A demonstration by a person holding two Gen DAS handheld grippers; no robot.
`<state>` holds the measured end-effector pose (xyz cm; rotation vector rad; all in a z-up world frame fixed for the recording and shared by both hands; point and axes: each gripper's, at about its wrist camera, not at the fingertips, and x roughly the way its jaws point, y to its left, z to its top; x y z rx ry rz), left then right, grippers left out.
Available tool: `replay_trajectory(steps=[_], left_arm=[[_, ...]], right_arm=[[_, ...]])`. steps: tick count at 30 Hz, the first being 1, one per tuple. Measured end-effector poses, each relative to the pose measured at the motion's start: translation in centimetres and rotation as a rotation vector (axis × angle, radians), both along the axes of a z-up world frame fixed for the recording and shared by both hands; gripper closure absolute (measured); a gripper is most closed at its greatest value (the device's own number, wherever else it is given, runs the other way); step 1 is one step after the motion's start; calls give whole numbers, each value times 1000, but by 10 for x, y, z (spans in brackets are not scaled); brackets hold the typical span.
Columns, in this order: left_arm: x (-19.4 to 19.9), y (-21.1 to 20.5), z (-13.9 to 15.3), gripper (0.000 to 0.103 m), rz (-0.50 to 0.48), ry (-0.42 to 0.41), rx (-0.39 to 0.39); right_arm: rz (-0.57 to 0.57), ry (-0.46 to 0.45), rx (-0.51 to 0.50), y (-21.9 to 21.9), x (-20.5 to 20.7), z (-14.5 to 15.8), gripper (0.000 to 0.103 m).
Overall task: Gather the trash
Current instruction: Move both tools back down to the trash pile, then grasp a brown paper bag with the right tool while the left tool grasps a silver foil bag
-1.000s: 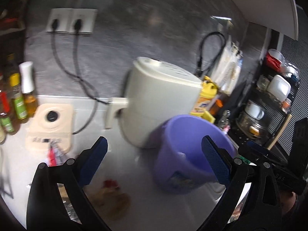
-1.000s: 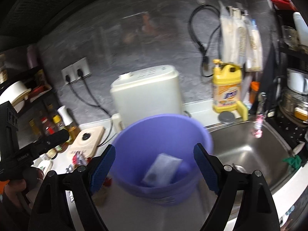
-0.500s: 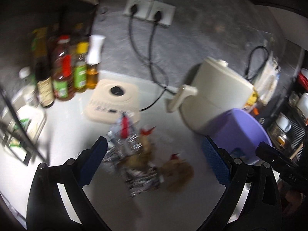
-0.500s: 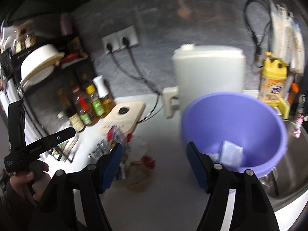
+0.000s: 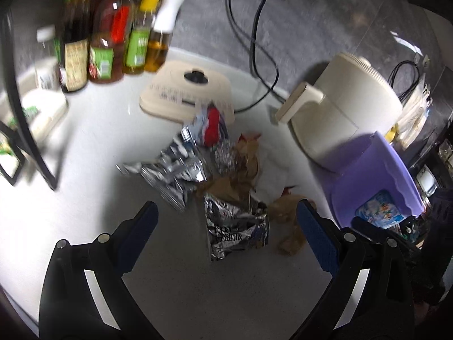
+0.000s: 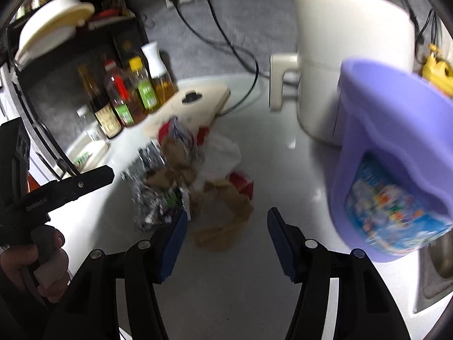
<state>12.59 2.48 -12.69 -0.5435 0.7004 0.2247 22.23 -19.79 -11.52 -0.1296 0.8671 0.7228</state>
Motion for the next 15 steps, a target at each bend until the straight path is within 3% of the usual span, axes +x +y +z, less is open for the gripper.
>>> replay_trajectory(steps=[6,10,11,12,13,15], left_arm=[[24,-7,-31,6,-26,44,-71],[34,-14,-41,10,-32,68,-75],[35,-15,-44,13,-36,70,-91],[35,-15,-46,26,-40,77,-105],[35,-16,-48,39,-41,80,-105],[33,-18,-48,46,-44,93,-110]], right_arm=[[3,40,-19,12,13,-26,45],[-2,75,-55,20,21,-44,46],[-5,90,-65,21,23,-49,48],[-3,105,-70,21,24,-53,61],[1,125,-74,21,26,-57,81],[0,155,-76,21,28,-62,84]])
